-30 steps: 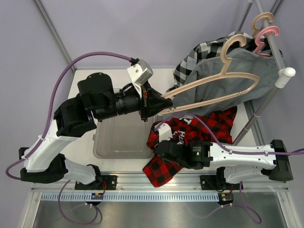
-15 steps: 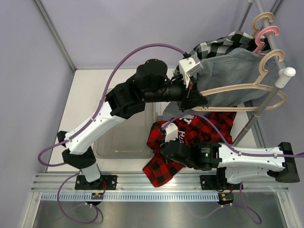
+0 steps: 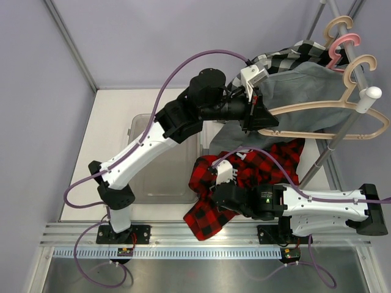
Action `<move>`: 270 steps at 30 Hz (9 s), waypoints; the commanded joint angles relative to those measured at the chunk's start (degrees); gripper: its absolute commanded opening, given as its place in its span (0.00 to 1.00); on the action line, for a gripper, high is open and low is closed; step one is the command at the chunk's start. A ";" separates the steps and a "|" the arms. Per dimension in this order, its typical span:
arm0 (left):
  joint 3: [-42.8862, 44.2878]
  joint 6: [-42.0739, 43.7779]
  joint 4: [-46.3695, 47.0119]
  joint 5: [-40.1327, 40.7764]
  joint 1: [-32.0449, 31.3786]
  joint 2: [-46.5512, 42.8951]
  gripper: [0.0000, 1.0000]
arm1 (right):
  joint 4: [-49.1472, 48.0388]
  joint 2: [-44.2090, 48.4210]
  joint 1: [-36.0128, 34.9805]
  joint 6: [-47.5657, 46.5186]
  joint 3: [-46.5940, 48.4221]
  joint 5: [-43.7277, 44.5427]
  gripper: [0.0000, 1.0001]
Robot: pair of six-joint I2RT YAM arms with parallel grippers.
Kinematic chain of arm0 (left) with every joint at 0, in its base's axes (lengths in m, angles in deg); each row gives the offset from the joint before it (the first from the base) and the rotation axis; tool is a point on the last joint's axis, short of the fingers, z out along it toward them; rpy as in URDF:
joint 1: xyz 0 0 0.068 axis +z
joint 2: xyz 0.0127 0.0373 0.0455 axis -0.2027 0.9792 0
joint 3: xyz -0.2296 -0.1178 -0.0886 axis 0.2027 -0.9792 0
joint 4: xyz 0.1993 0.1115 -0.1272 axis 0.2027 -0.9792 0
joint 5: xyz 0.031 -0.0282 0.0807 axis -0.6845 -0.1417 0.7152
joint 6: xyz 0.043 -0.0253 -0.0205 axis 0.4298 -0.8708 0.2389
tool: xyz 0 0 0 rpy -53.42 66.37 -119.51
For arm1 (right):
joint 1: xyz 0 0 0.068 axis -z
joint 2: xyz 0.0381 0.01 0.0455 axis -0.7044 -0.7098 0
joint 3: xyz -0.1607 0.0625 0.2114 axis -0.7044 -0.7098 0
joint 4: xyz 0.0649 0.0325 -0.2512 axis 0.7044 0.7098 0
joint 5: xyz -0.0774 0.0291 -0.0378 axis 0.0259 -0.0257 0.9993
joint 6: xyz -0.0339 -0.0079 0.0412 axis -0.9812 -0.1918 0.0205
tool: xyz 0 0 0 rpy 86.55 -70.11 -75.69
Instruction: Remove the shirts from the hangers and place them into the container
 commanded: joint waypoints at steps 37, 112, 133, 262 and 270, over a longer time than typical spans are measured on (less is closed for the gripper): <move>-46.18 -3.61 -0.54 23.06 7.21 -16.50 0.99 | 48.30 7.68 -15.67 36.66 19.96 32.58 0.99; -22.11 50.17 34.53 63.57 11.43 -36.26 0.00 | 27.65 18.14 -15.76 15.12 13.12 31.43 0.99; -32.46 40.27 31.48 62.08 15.30 -36.96 0.00 | 27.65 17.00 -15.76 14.59 14.44 29.15 0.99; -11.02 -6.09 52.03 -7.98 12.58 0.40 0.00 | 19.28 8.91 -18.93 28.74 0.98 20.18 1.00; -26.93 5.33 33.43 -0.52 12.66 -16.12 0.00 | 25.00 9.00 -19.01 27.68 5.38 22.21 0.99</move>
